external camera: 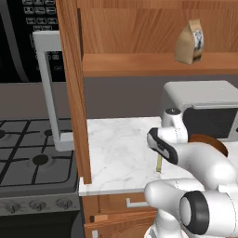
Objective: Pick the egg and butter from the fridge and place them by the bowl for mixing.
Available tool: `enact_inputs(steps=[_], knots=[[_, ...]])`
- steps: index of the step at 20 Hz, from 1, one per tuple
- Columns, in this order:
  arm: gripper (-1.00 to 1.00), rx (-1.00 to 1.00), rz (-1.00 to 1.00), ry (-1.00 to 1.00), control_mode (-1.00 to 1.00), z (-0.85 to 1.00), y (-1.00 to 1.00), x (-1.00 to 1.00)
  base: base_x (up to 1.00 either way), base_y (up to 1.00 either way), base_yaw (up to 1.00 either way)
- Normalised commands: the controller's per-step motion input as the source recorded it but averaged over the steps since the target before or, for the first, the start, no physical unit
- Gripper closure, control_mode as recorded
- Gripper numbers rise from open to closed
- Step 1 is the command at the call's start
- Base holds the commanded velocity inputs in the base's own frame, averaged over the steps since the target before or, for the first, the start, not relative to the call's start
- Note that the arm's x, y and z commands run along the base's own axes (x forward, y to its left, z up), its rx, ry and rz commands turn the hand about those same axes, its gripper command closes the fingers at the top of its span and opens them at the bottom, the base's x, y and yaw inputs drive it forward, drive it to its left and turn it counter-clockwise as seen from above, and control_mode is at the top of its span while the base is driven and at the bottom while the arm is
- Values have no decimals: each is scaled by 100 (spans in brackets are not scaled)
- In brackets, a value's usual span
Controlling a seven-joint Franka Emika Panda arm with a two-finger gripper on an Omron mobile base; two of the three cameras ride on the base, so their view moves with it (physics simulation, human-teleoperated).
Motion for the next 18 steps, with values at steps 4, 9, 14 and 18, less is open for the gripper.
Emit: enact_inputs(steps=[4,9,14,18], knots=[[100,2,-3,2,-100,-35,-24,18,0,0,0],[-100,0,-2,3,-100,-19,-3,10,0,0,0],[-100,0,0,1,-100,0,0,0,0,0,0],[-100,0,0,0,-100,0,0,0,0,0,0]])
